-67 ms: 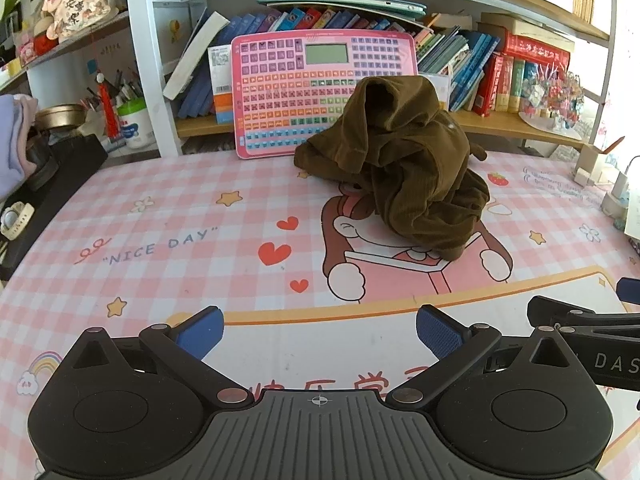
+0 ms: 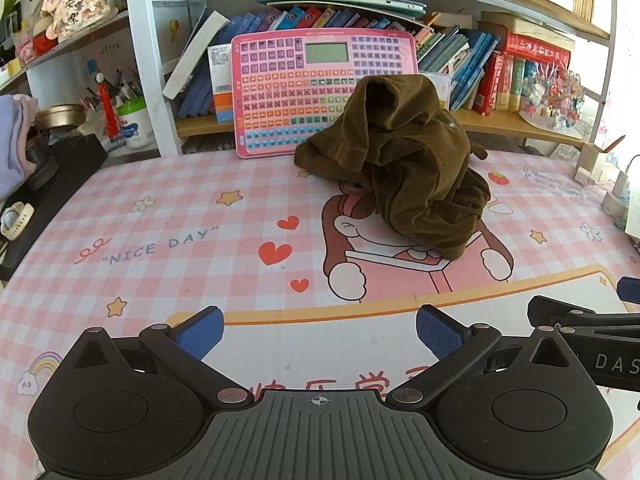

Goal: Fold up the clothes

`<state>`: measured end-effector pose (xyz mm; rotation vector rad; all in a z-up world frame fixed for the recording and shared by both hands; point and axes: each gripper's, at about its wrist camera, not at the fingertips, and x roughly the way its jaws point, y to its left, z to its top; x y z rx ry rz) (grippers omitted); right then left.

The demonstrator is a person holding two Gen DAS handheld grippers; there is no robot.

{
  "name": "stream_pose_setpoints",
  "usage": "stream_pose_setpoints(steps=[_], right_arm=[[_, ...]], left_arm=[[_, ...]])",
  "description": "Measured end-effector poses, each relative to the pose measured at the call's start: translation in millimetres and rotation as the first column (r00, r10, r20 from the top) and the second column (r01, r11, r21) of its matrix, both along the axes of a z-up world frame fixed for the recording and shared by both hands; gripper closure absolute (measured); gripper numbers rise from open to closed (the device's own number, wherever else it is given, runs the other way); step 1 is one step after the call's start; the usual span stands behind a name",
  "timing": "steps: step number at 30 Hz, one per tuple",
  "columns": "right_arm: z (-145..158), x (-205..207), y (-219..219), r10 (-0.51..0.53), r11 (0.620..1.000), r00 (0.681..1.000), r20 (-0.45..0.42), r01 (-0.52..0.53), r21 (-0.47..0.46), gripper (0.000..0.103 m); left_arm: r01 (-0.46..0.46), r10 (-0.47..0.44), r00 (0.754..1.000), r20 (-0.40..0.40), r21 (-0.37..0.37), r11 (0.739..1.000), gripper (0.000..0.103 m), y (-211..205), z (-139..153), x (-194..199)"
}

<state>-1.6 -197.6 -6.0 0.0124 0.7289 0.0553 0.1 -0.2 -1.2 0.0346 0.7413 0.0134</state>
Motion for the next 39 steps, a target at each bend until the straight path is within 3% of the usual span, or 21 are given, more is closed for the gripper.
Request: stream_pose_setpoints(steps=[39], right_arm=[[-3.6,3.6,1.5,-0.004,1.0,1.0,-0.019,0.004,-0.012,0.0]], left_arm=[[0.009,-0.008,0.999,-0.037,0.016,1.0,0.0,0.4,-3.6,5.8]])
